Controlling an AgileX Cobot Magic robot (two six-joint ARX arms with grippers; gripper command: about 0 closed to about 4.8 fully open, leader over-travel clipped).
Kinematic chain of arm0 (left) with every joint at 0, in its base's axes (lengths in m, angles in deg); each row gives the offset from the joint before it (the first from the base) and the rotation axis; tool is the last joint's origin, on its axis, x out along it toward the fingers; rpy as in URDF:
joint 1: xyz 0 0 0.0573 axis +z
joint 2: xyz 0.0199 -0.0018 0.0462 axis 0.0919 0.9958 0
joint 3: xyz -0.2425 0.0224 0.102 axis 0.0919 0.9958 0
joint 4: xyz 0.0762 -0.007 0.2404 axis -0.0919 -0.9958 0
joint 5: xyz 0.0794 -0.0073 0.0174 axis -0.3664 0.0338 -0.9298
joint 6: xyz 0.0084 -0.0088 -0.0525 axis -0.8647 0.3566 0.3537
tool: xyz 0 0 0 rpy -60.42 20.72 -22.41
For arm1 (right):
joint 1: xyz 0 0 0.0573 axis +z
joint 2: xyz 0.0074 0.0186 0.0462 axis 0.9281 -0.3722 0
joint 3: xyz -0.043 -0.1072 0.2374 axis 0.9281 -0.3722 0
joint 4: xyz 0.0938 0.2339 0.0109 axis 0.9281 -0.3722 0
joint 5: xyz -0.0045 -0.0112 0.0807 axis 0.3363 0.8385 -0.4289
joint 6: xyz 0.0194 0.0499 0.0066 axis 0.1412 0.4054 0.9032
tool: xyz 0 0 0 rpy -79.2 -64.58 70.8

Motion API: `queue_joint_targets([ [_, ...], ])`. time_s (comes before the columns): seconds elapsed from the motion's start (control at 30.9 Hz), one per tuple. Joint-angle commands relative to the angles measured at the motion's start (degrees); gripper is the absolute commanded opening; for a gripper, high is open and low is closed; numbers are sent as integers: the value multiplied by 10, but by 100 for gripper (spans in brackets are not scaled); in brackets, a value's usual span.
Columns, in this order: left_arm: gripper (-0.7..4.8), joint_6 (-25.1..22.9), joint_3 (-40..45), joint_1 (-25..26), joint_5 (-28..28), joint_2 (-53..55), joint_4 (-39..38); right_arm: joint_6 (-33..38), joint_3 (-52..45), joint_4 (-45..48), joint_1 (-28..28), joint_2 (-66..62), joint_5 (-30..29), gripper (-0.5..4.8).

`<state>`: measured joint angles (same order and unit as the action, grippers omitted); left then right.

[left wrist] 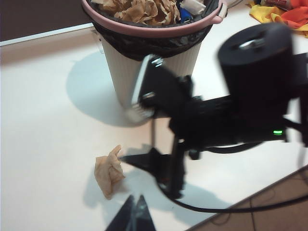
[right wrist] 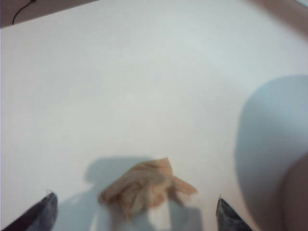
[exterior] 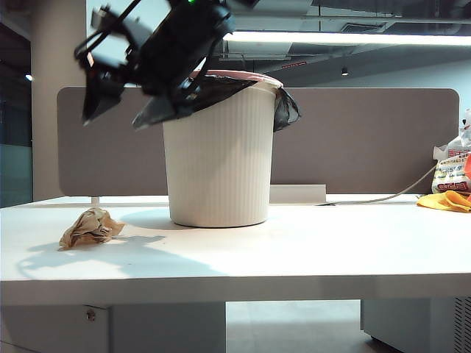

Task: Pick up all the trash on the table and put it in the trash can.

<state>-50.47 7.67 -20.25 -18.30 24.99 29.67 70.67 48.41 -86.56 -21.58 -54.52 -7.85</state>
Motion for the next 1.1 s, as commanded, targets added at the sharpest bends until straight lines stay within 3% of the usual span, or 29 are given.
queue_joint_targets([
  [0.03, -5, 1, -1, 0, 2, -1, -5, 19, 57, -19, -2, -49, 3, 418],
  [0.71, -5, -3, 0, 0, 2, -2, -42, 31, 78, -2, 17, -162, 0, 413],
  [0.84, -5, -3, -1, 0, 2, -2, -52, 31, 78, -5, 19, -171, 14, 288],
  [0.94, -5, -3, -1, 0, 5, -2, -60, 32, 78, 7, 19, -172, 16, 239],
  [1.0, -5, -3, -1, 0, 11, -2, -63, 32, 78, 16, 19, -172, 16, 150],
  [1.07, -5, -3, -1, 0, 10, -2, -66, 33, 78, 22, 19, -172, 14, 12],
  [1.1, -5, -3, -1, 0, 10, -2, -67, 35, 78, 24, 19, -172, 14, -7],
])
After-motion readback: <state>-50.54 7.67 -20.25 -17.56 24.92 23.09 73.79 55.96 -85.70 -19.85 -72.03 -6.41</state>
